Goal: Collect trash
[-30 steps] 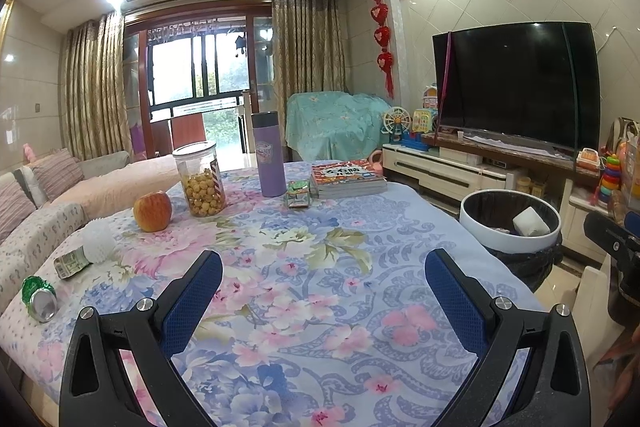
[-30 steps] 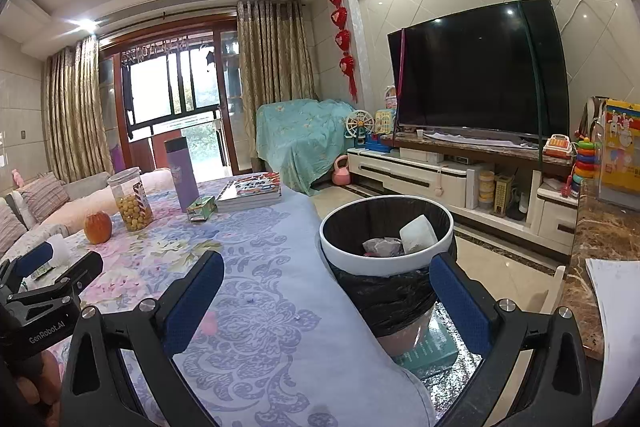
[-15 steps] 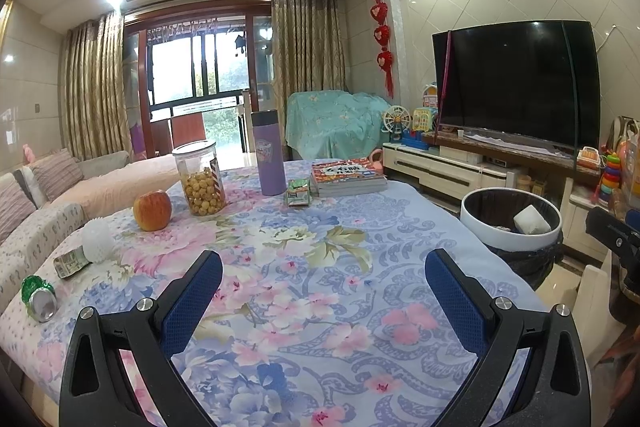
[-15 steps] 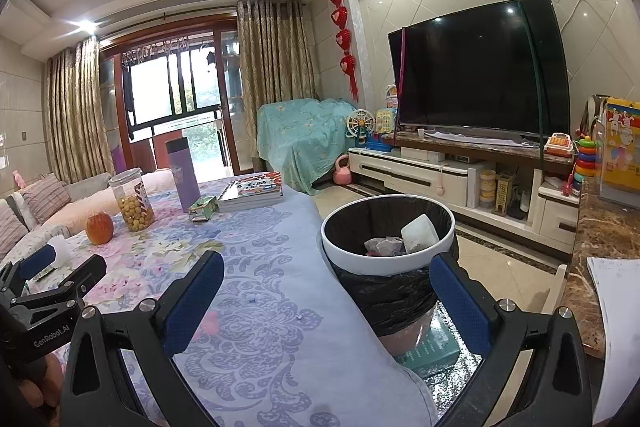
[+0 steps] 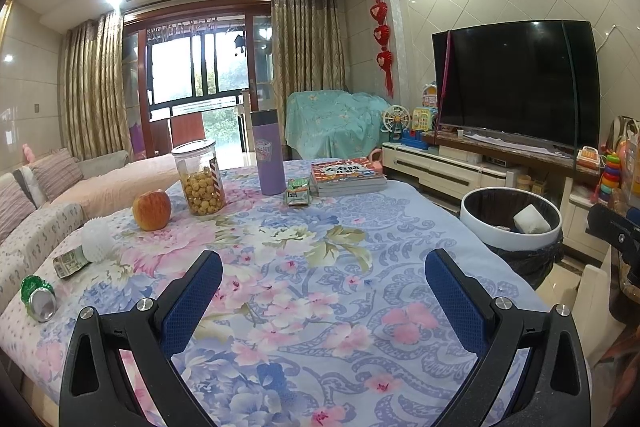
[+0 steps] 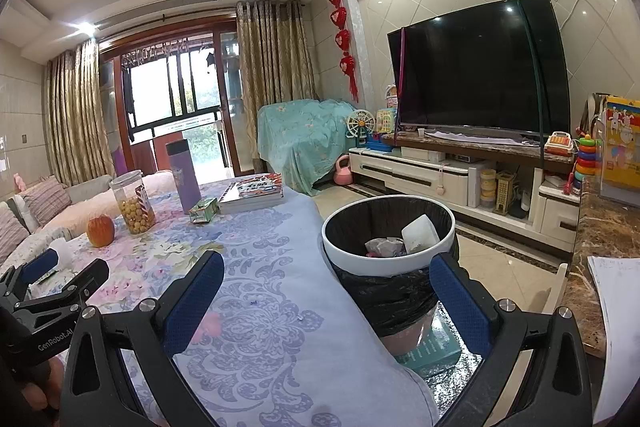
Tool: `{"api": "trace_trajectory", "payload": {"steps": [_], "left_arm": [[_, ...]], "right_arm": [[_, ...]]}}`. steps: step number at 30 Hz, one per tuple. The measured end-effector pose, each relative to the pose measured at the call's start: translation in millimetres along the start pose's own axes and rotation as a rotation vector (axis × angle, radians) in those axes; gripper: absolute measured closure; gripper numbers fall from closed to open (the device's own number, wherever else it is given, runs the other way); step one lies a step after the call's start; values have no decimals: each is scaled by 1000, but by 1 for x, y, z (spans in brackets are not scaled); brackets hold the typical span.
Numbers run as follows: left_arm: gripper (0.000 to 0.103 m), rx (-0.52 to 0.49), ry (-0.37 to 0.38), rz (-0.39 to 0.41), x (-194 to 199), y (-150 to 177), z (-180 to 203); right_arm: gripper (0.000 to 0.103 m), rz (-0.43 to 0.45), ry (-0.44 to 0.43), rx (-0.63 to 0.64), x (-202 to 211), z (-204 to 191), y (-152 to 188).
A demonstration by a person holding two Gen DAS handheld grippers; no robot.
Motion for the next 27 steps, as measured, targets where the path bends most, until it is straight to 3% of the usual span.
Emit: {"api": "trace_trajectory", "payload": {"steps": [27], "left_arm": [[0,2,12,-10,-8,5,-3]], "right_arm": [[0,-9,-5,-10,2,-7,2]]}}
Point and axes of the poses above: each gripper's, at about its wrist camera, not at the fingertips, and x roughly against the way its jaws point, z to its right, y to its underside, the point moved 9 cm from there along -x, roughly the way its jaws point, and after that the axes turned 6 degrees about -z, right-handed, at the moved point
